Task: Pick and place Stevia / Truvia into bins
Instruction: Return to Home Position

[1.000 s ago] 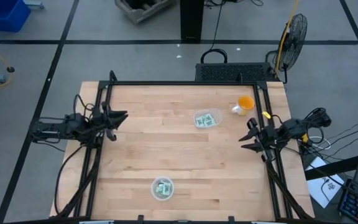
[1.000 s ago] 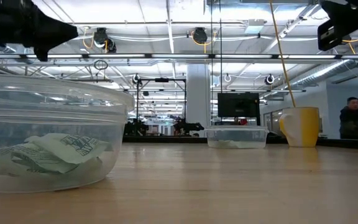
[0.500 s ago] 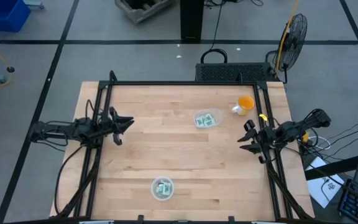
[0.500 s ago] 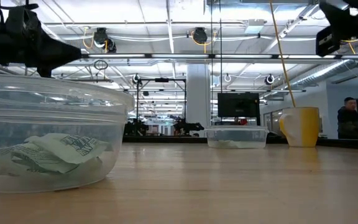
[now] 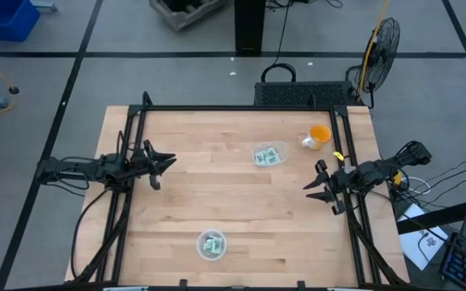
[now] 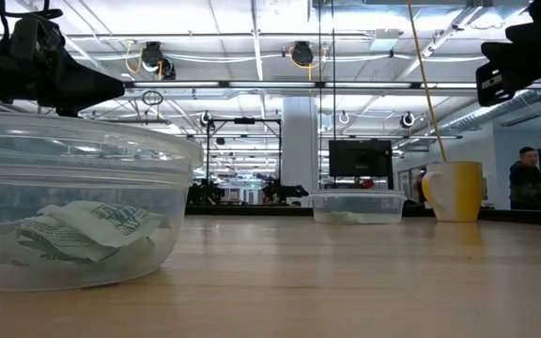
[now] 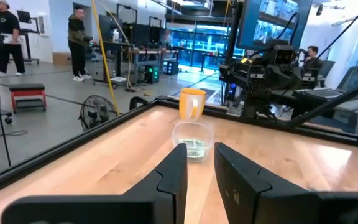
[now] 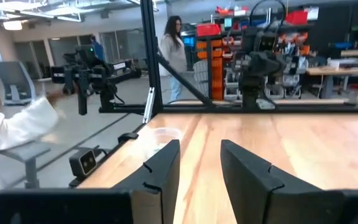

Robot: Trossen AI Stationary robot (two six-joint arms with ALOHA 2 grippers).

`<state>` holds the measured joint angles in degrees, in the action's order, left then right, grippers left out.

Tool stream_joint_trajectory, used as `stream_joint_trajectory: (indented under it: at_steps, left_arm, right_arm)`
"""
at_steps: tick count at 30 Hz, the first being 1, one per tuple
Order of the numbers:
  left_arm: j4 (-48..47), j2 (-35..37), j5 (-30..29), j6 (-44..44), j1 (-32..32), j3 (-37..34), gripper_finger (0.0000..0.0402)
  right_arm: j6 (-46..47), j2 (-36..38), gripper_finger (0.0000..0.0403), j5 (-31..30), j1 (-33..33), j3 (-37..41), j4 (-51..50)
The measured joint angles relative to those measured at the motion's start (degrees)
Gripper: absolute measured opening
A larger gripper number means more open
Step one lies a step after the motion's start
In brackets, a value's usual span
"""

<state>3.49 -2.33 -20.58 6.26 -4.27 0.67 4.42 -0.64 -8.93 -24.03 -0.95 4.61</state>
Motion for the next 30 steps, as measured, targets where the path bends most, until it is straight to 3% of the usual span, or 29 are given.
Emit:
stream_joint_trajectory:
  at_steps: [30]
  left_arm:
    - [0.20,-0.02,-0.07,-0.04,0.00,-0.02,0.0086]
  right_arm:
    - [-2.11,0.00,0.0112,0.02,0.00,0.11,-0.14]
